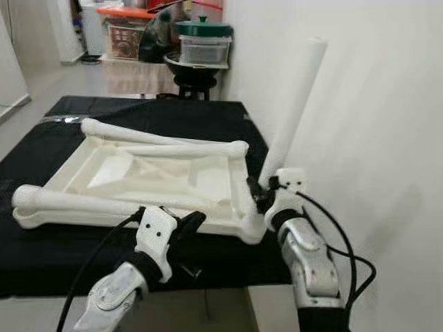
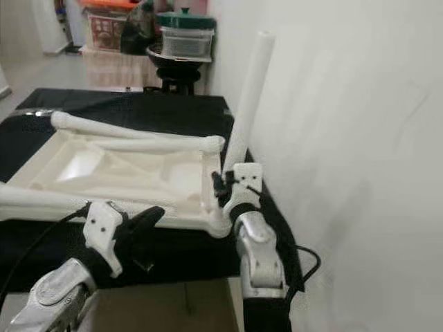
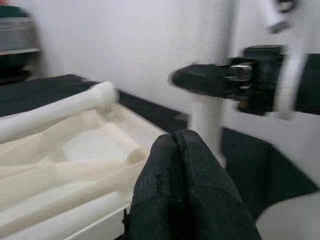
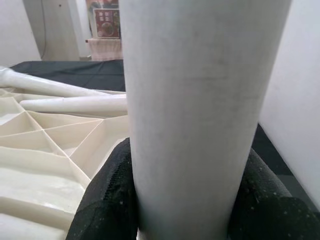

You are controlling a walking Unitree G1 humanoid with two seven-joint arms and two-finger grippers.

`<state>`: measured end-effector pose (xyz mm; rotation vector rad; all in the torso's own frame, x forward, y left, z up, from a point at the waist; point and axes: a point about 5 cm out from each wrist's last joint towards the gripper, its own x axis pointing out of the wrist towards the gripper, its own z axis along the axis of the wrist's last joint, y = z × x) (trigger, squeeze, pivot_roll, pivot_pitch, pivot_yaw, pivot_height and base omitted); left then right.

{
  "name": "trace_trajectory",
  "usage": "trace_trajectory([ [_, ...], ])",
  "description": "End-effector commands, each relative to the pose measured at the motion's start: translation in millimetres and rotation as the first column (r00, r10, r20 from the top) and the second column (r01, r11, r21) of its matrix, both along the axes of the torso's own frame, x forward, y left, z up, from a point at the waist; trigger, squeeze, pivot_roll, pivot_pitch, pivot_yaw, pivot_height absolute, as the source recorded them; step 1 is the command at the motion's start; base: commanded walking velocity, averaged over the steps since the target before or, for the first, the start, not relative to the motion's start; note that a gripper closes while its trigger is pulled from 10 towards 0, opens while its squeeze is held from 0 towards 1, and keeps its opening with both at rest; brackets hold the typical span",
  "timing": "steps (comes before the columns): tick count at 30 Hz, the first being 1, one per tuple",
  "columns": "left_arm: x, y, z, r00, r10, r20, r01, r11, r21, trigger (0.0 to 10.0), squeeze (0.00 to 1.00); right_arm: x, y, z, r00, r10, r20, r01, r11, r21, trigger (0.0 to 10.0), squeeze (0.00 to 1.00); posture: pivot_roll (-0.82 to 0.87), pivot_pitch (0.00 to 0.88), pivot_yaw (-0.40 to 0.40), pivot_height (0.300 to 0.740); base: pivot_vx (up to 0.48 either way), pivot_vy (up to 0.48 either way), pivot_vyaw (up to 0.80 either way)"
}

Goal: Building children table

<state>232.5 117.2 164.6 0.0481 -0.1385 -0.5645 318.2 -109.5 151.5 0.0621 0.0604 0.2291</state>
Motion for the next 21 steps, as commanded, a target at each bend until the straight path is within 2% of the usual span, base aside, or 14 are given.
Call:
trace_trajectory([
  [1, -0.2, -0.9, -1, 1.0, -0.008, -0.016, 0.008, 1.0, -0.002, 10.0, 0.0, -1.5, 13.6, -31, 0.988, 0.063, -0.144, -0.064, 0.998, -0.001, 8.7, 0.0, -0.02, 0.0, -0.087, 0.74, 0.0, 0.0, 0.0],
  [2, -0.2, -0.9, -1, 1.0, -0.008, -0.016, 0.008, 1.0, -0.002, 10.0, 0.0, -1.5, 13.6, -31, 0.988, 0.063, -0.144, -0.064, 0.998, -0.001, 8.7, 0.0, -0.02, 0.0, -0.087, 0.74, 0.0, 0.0, 0.0],
  [3, 0.5, -0.8, -1, 1.0, -0.006, -0.016, 0.006, 1.0, -0.002, 10.0, 0.0, 2.9, 14.5, -25, 0.989, 0.088, -0.122, -0.09, 0.996, -0.013, 10.0, 0.0, -0.03, 0.0, -0.084, 0.74, 0.0, 0.0, 0.0],
  [5, 1.0, -0.7, -1, 1.0, -0.004, -0.015, 0.004, 1.0, -0.002, 10.0, 0.0, 6.1, 18.2, -18, 0.983, 0.159, -0.092, -0.16, 0.987, -0.013, 10.0, 0.0, -0.03, 0.0, -0.084, 0.74, 0.0, 0.0, 0.0],
  [6, 1.6, -1.0, -1, 1.0, -0.004, -0.014, 0.004, 1.0, -0.002, 10.0, 0.0, 10.0, 24.1, -13, 0.961, 0.264, -0.087, -0.262, 0.964, 0.03, 10.0, 1.0, -0.03, 0.0, -0.083, 0.74, 0.0, 0.0, 0.0],
  [8, 2.3, -1.5, -1, 1.0, -0.004, -0.014, 0.004, 1.0, -0.002, 10.0, 0.0, 13.0, 27.9, -3, 0.94, 0.335, -0.063, -0.332, 0.942, 0.06, 10.0, 1.0, -0.02, 0.0, -0.085, 0.74, 0.0, 0.0, 0.0],
  [10, 3.1, -2.2, -1, 1.0, -0.006, -0.014, 0.006, 1.0, -0.002, 10.0, 0.0, 16.4, 31.4, 13, 0.892, 0.451, -0.029, -0.447, 0.891, 0.081, 10.0, 1.0, -0.02, 0.0, -0.085, 0.74, 0.0, 0.0, 0.0],
  [11, 3.5, -2.7, -1, 1.0, -0.006, -0.014, 0.006, 1.0, -0.003, 10.0, 0.0, 20.4, 26.6, 21, 0.874, 0.485, -0.002, -0.485, 0.873, 0.052, 10.0, 0.07, -0.02, 0.0, -0.088, 0.74, 0.0, 0.0, 0.0],
  [12, 3.7, -3.0, -1, 1.0, -0.006, -0.014, 0.006, 1.0, -0.003, 10.0, 0.0, 23.2, 22.9, 25, 0.862, 0.507, 0.013, -0.507, 0.861, 0.03, 10.0, 0.07, -0.02, 0.0, -0.088, 0.74, 0.0, 0.0, 0.0],
  [13, 4.0, -3.3, -1, 1.0, -0.005, -0.013, 0.005, 1.0, -0.003, 10.0, 0.0, 27.6, 17.3, 34, 0.827, 0.56, 0.049, -0.561, 0.828, 0.001, 10.0, 0.0, -0.02, 0.0, -0.091, 0.74, 0.0, 0.0, 0.0],
  [14, 4.0, -3.3, -1, 1.0, -0.005, -0.013, 0.005, 1.0, -0.003, 10.0, 0.0, 27.6, 17.3, 34, 0.827, 0.56, 0.049, -0.561, 0.828, 0.001, 10.0, 0.0, -0.02, 0.0, -0.091, 0.74, 0.0, 0.0, 0.0],
  [17, 4.3, -3.5, -2, 1.0, -0.005, -0.015, 0.005, 1.0, -0.005, 10.0, 0.0, 40.7, 0.0, 53, 0.69, 0.722, 0.045, -0.714, 0.69, -0.114, 10.0, 0.0, -0.02, 0.0, -0.088, 0.74, 0.0, 0.0, 0.0],
  [18, 4.3, -3.5, -2, 1.0, -0.005, -0.015, 0.005, 1.0, -0.005, 10.0, 0.0, 40.7, 0.0, 53, 0.69, 0.722, 0.045, -0.714, 0.69, -0.114, 10.0, 0.0, -0.02, 0.0, -0.088, 0.74, 0.0, 0.0, 0.0],
  [21, 4.5, -3.6, -2, 1.0, -0.007, -0.019, 0.007, 1.0, -0.005, 10.0, 0.0, 49.2, -11.4, 60, 0.625, 0.781, -0.005, -0.773, 0.617, -0.149, 10.0, 0.0, -0.01, 0.0, -0.087, 0.74, 0.0, 0.0, 0.0],
])
